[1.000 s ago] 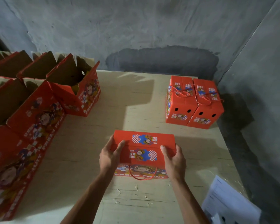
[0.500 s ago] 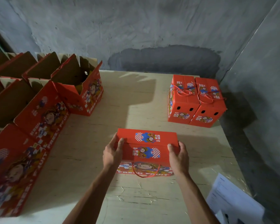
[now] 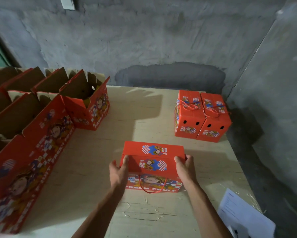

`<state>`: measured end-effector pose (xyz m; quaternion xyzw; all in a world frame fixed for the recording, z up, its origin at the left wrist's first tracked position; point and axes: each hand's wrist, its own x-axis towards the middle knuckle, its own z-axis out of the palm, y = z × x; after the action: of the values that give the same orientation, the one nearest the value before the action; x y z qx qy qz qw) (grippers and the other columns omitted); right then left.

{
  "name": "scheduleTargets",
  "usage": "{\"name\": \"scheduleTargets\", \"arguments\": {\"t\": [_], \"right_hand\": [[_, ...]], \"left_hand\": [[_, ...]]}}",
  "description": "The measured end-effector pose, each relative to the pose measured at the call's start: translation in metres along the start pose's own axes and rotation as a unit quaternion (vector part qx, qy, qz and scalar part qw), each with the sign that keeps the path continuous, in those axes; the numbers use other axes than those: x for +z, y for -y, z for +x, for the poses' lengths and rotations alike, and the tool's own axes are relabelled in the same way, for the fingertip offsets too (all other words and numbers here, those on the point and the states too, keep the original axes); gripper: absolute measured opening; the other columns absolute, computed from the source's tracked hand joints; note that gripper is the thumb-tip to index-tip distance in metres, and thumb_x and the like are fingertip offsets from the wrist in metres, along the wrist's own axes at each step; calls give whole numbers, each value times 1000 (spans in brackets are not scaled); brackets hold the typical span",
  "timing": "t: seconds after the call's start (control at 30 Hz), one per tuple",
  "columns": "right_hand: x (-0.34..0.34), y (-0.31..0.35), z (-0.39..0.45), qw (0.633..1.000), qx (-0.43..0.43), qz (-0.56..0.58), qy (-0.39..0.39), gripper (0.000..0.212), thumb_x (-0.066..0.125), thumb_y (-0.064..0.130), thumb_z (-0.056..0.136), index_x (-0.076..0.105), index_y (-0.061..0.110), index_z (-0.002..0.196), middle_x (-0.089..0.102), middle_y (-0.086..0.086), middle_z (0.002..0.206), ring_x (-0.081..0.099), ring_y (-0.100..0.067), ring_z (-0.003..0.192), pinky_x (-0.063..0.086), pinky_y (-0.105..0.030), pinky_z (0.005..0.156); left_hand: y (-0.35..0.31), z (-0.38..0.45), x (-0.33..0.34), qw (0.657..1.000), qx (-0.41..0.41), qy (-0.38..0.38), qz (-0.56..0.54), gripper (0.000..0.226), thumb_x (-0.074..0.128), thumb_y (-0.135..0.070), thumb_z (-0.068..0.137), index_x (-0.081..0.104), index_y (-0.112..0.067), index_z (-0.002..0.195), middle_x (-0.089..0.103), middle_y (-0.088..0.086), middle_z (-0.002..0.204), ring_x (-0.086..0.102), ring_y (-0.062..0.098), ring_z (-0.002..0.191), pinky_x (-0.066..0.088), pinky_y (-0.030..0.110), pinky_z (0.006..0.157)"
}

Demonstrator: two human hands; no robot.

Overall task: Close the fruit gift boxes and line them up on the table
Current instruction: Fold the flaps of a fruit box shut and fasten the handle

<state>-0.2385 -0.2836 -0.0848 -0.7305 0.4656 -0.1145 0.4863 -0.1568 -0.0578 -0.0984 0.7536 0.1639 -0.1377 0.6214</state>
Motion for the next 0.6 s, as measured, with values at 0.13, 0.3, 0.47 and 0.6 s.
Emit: {"name": "scheduleTargets", "arguments": {"t": [0.13, 0.3, 0.47, 0.6], "right_hand": [[7, -1, -20, 999, 23, 41, -25, 35, 60, 29, 101, 47, 8, 125, 67, -17, 115, 67, -36, 98, 57, -49, 87], [7, -17, -57, 1000, 4, 23, -21, 66, 70, 24, 95, 34, 2, 146, 57, -24, 134, 61, -40, 119, 48, -49, 103], [-10, -32, -71, 992, 62, 53, 101, 36, 75, 42, 90, 59, 15, 107, 70, -1, 96, 74, -25, 80, 64, -49, 73], [-14, -33, -76, 986, 54, 33, 156, 45, 63, 52, 97, 67, 8, 88, 75, -10, 67, 75, -26, 61, 63, -38, 60]], "left_hand": [[11, -32, 8, 997, -19, -20, -65, 64, 67, -50, 94, 55, 0, 131, 63, 20, 128, 65, 35, 114, 51, 56, 103], [13, -47, 23, 998, -15, 52, -35, 39, 49, -49, 104, 65, -15, 110, 74, 4, 106, 70, 26, 100, 55, 50, 96], [-2, -15, 2, 998, 47, 52, -2, 29, 54, -40, 105, 74, -21, 94, 78, 0, 93, 74, 24, 93, 59, 43, 86], [-18, -3, -7, 993, 96, 58, 20, 24, 56, -35, 105, 73, -29, 88, 75, -4, 85, 71, 19, 87, 58, 41, 81]]}}
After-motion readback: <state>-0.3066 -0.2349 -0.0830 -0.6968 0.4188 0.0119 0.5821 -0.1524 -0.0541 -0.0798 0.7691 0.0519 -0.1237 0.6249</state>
